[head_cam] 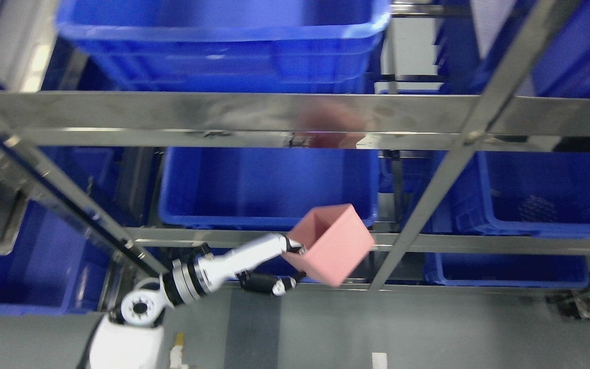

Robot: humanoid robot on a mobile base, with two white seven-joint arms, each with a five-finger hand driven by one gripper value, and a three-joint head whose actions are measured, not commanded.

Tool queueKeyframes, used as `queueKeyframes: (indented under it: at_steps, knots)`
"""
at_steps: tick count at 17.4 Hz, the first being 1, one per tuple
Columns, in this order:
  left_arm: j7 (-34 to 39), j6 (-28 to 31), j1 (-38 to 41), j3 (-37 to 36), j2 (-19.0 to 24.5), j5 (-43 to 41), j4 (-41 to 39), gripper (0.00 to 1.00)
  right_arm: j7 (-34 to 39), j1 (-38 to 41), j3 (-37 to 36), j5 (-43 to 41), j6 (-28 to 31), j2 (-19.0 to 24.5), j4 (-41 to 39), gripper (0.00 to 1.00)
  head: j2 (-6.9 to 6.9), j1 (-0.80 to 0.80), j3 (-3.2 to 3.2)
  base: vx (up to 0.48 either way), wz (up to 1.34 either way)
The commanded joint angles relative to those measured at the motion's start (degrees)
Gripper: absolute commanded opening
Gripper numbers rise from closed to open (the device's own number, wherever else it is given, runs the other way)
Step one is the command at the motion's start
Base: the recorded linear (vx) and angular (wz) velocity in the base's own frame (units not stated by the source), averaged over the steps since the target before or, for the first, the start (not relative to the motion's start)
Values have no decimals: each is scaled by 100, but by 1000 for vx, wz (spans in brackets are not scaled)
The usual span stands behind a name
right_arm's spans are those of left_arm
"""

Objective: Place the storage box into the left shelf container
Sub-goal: 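Lower the pink box into the blue bin on the rack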

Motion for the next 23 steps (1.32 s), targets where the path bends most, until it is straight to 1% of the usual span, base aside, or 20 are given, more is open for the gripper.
queueKeyframes:
  at_steps: [1, 3, 5, 7, 9, 12, 14, 16, 17, 18, 20, 21, 22, 23]
  knots:
    - [-188, 99, -1522, 945, 327, -1388, 951, 1, 0, 51, -18, 9, -1, -100, -100, 100, 0, 0, 0, 82, -640]
    - [-205, 90, -1796, 971, 345, -1774, 1162, 1, 0, 51, -27, 9, -1, -100, -100, 100, -1, 0, 0, 79, -445]
    - [-214, 55, -1946, 1215, 345, -2240, 1521, 1, 0, 51, -27, 9, -1, -100, -100, 100, -2, 0, 0, 64, -358]
    - [-206, -41, -2052, 1637, 292, -2898, 1830, 1, 0, 51, -27, 9, -1, -100, -100, 100, -2, 0, 0, 54, -276]
    - [-197, -173, -2043, 1718, 239, -3566, 2023, 2, 0, 51, -27, 9, -1, -100, -100, 100, -2, 0, 0, 43, -228]
    - [-188, -279, -1964, 1692, 91, -3929, 2051, 4, 0, 51, -27, 9, -1, -100, -100, 100, -2, 0, 0, 28, -139]
    - [-136, -297, -1947, 1709, -76, -4201, 2252, 5, 0, 51, -27, 9, -1, -100, -100, 100, -2, 0, 0, 12, -50]
    - [57, -297, -1938, 1727, -208, -4264, 2306, 9, 0, 51, -27, 9, -1, -100, -100, 100, -2, 0, 0, 1, -2]
    - [197, -297, -1903, 1701, -226, -4246, 2254, 17, 0, 51, -27, 9, -1, -100, -100, 100, -2, 0, 0, -5, 17]
    - [312, -297, -1833, 1683, -244, -4229, 2201, 30, 0, 51, -27, 9, -1, -100, -100, 100, -2, 0, 0, -6, 36]
    - [392, -262, -1797, 1683, -373, -4202, 2086, 72, 0, 51, -27, 9, -1, -100, -100, 100, -2, 0, 0, -6, 26]
    - [409, -218, -1788, 1744, -373, -4185, 2060, 79, 0, 51, -27, 9, -1, -100, -100, 100, -2, 0, 0, -5, 16]
    - [453, -209, -1753, 1762, -373, -4063, 2016, 81, 0, 51, -27, 9, -1, -100, -100, 100, -2, 0, 0, 0, 0]
    - [741, -148, -1736, 1727, -373, -3383, 2007, 83, 0, 51, -27, 9, -1, -100, -100, 100, -2, 0, 0, 0, 0]
